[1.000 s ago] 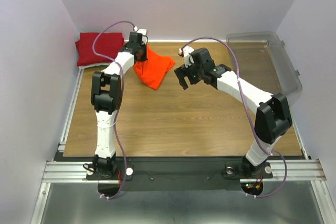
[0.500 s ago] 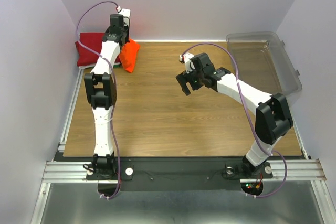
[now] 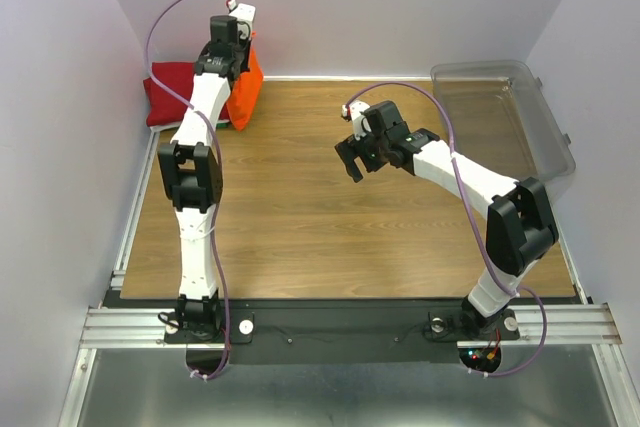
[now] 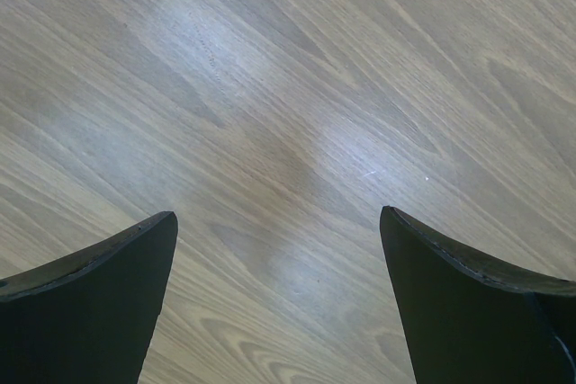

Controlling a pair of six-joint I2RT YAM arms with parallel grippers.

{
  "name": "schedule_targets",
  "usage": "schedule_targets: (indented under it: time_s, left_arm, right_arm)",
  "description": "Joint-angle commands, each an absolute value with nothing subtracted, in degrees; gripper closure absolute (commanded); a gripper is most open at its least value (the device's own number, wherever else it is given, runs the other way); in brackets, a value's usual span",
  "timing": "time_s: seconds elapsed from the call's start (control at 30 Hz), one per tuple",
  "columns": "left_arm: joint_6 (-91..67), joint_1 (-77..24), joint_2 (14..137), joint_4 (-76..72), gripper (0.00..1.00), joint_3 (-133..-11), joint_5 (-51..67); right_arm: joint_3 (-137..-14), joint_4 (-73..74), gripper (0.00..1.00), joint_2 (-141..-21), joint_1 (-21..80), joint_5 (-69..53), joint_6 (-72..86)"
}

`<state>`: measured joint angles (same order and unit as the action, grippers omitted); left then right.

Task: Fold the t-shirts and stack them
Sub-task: Neatly place the folded tshirt to the corner

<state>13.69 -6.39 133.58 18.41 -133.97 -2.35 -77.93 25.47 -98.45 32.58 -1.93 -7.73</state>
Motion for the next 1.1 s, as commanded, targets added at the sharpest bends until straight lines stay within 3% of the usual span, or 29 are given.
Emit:
schedule_targets:
  time_s: [0.0, 1.07]
  left_arm:
    - [14.85, -7.12, 124.81, 15.47, 0.99, -138.52, -2.02]
    - [20.13, 2.10, 130.34, 11.08, 0.99, -135.35, 2.63]
  right_arm:
    - [-79.19, 24.70, 0.00, -96.68, 32.08, -1.85, -7.56]
    - [-80.77, 25.84, 0.00, -99.84, 32.08, -2.37, -6.94]
